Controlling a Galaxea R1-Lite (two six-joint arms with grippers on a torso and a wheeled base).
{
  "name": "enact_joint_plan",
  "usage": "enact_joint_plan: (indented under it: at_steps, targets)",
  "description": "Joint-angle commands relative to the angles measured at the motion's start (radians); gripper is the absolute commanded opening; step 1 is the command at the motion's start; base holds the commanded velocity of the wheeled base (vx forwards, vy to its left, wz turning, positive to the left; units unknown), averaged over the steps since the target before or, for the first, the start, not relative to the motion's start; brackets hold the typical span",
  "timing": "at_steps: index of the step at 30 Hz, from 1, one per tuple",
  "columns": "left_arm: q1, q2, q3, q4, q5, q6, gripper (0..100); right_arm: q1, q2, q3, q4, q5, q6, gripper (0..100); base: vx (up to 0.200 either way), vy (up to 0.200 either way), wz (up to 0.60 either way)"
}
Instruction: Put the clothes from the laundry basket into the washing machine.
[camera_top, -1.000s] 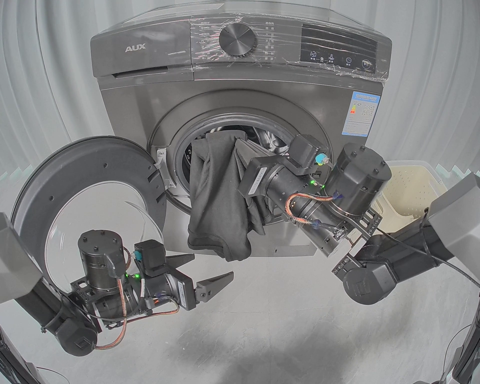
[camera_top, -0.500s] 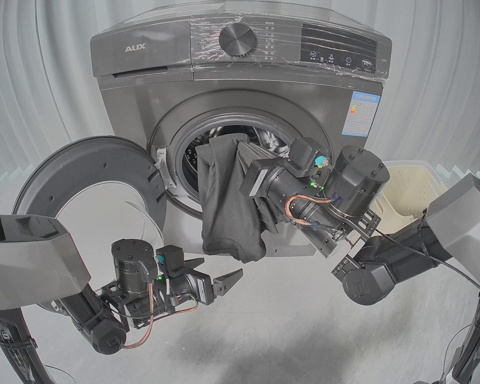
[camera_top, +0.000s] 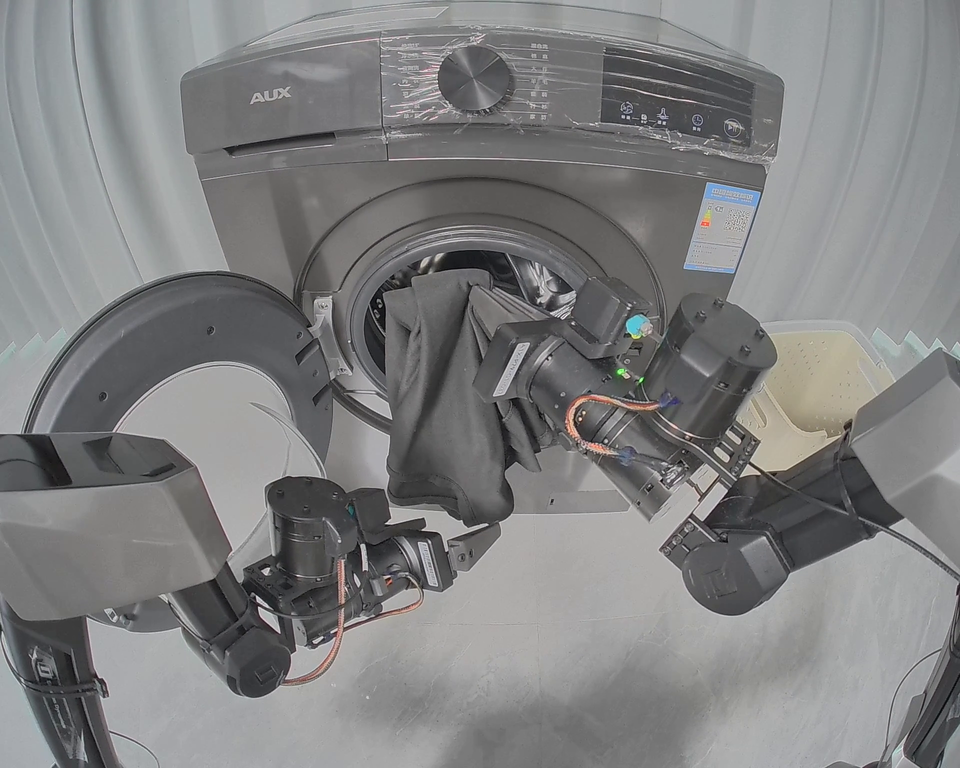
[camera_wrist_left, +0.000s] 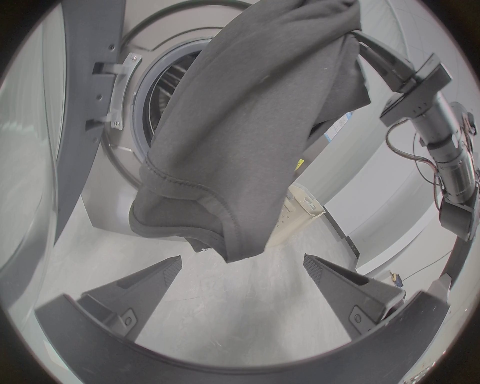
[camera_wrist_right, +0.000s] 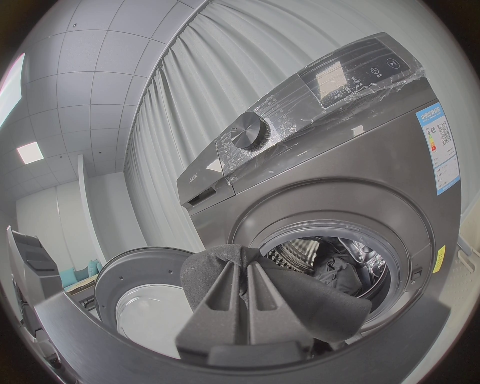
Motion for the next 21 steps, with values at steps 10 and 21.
enact_joint_plan:
  at_steps: [10,21]
  targets:
    - [-0.001,0.031,-0.087,0.084,0.0,-0.151,100,0.006,0.0,0.002,-0.003,0.0,0.0,0,0.0,0.0,0.0]
    - [-0.013,0.066,-0.166,0.076,0.009,-0.149,100,0.013,0.0,0.015,-0.015,0.0,0.0,0,0.0,0.0,0.0]
